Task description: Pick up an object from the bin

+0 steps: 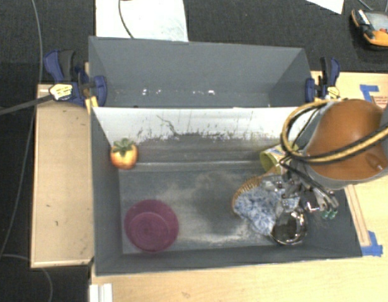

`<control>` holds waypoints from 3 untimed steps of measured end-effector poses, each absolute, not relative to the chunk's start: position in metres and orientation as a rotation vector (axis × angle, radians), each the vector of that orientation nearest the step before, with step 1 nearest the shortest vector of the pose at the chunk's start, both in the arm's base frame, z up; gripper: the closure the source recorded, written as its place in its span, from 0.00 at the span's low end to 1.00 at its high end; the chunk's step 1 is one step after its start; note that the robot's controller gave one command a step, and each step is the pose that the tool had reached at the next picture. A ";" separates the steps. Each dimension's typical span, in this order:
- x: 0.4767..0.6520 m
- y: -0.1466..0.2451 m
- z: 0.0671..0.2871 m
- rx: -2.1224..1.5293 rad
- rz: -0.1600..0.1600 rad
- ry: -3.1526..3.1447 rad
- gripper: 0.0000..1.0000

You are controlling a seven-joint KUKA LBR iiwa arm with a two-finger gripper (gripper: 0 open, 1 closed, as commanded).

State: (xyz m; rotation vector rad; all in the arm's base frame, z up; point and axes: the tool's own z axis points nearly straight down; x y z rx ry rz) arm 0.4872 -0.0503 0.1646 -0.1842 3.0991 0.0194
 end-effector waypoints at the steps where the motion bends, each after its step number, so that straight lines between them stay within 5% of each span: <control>1: 0.507 -0.033 0.074 -0.178 0.021 3.096 1.00; 2: 0.499 -0.039 0.074 -0.216 0.023 3.081 1.00; 3: 0.546 -0.022 0.072 -0.277 0.032 3.083 1.00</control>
Offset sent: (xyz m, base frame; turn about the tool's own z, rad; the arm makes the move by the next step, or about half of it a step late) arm -0.0075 -0.0049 -0.0946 -0.0486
